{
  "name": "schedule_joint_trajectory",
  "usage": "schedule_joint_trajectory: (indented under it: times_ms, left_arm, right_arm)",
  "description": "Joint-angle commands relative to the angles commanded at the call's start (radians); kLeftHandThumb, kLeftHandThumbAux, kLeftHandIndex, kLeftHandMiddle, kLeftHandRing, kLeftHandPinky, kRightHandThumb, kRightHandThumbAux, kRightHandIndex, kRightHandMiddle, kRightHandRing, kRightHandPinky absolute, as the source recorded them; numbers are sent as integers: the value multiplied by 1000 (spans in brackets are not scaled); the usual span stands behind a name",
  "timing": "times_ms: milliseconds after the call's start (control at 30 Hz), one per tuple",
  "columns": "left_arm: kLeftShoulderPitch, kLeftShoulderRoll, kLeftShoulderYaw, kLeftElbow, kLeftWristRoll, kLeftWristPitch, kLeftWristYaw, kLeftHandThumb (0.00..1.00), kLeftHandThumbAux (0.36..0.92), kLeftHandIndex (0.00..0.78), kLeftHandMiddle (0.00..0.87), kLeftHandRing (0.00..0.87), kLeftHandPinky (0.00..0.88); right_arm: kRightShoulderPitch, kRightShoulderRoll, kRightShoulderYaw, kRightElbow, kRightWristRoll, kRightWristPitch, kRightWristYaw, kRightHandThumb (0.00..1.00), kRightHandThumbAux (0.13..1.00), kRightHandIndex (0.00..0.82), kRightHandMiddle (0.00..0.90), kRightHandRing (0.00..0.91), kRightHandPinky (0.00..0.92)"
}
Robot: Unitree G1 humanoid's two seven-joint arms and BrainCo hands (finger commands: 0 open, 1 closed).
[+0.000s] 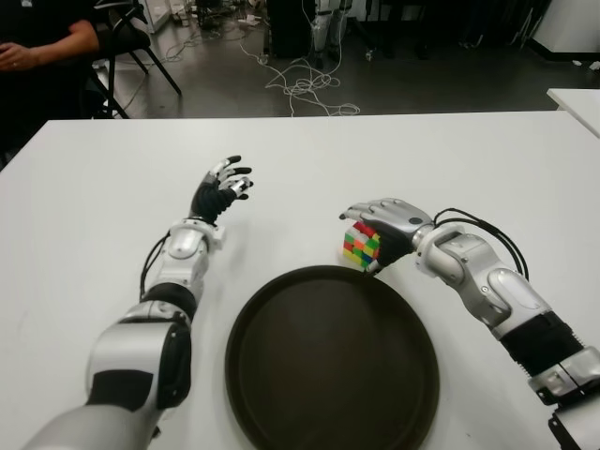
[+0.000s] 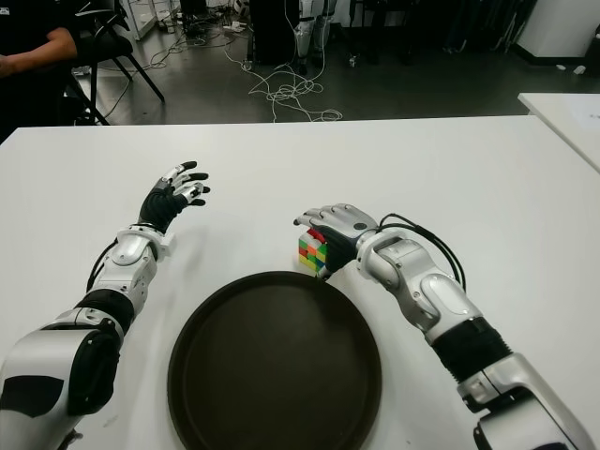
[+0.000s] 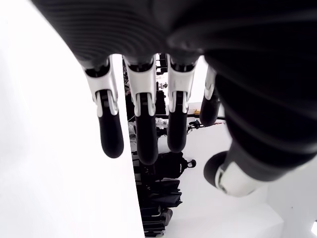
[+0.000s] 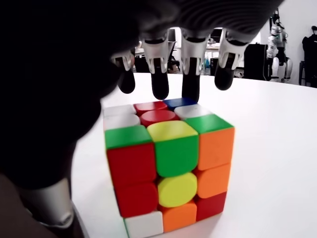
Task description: Pick up the Rubik's Cube and put it in the plate
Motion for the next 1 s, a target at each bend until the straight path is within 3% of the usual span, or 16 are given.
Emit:
schedule_joint_trajectory:
  times_ms: [500, 733, 1000]
  left_arm:
    - [1, 1, -6, -1, 5, -2, 3, 279, 725, 159, 255, 286, 344]
    - [2, 1, -7, -1, 5, -2, 1, 284, 723, 164, 257, 289, 337]
    - [1, 2, -8, 0, 8, -1, 2, 271, 728, 166, 259, 283, 328]
  right_arm:
    - [-14, 5, 27, 43, -11, -10, -23, 0, 760, 106, 132, 126, 106]
    - [-20, 9, 36, 67, -10, -14, -38, 0, 762, 119, 144, 147, 141]
    - [-27, 13, 41, 81, -10, -13, -40, 0, 761, 106, 128, 125, 108]
